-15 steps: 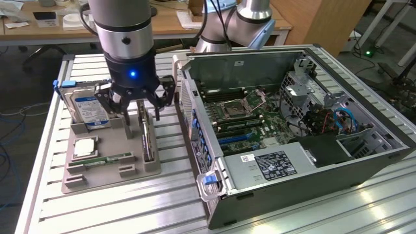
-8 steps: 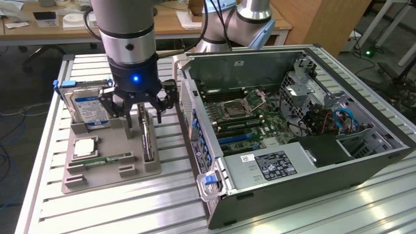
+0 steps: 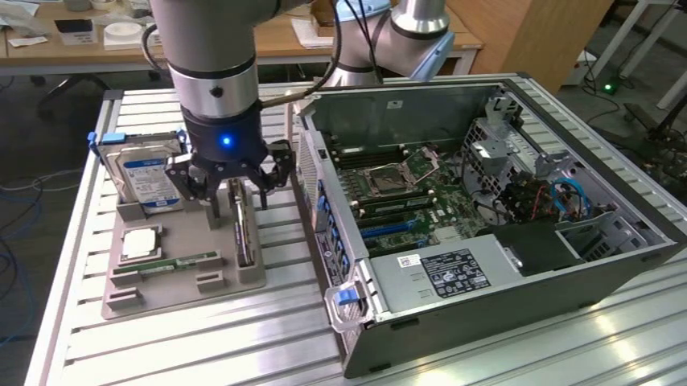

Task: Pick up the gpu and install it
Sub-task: 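Pick up the gpu and move the gpu toward the slot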

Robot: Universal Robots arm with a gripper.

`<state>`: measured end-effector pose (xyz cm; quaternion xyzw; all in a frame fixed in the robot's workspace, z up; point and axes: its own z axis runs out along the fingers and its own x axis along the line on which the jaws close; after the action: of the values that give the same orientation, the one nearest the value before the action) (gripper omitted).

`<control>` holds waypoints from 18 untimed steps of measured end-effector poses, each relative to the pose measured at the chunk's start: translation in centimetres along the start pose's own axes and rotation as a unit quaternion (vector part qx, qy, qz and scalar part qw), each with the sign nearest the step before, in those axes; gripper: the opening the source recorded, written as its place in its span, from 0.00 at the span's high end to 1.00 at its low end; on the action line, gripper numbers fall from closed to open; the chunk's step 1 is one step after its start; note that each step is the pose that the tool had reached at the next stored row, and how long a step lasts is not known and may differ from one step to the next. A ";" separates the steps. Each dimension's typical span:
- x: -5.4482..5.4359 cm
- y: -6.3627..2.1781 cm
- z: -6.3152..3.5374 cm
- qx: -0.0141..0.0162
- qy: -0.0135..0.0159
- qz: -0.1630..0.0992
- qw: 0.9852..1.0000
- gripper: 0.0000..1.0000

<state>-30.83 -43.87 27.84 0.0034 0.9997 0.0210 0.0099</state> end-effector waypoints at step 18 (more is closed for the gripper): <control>-0.1 0.22 3.28 0.002 0.000 0.000 1.000 0.34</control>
<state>-30.63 -43.51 24.57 0.0037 0.9998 0.0191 0.0097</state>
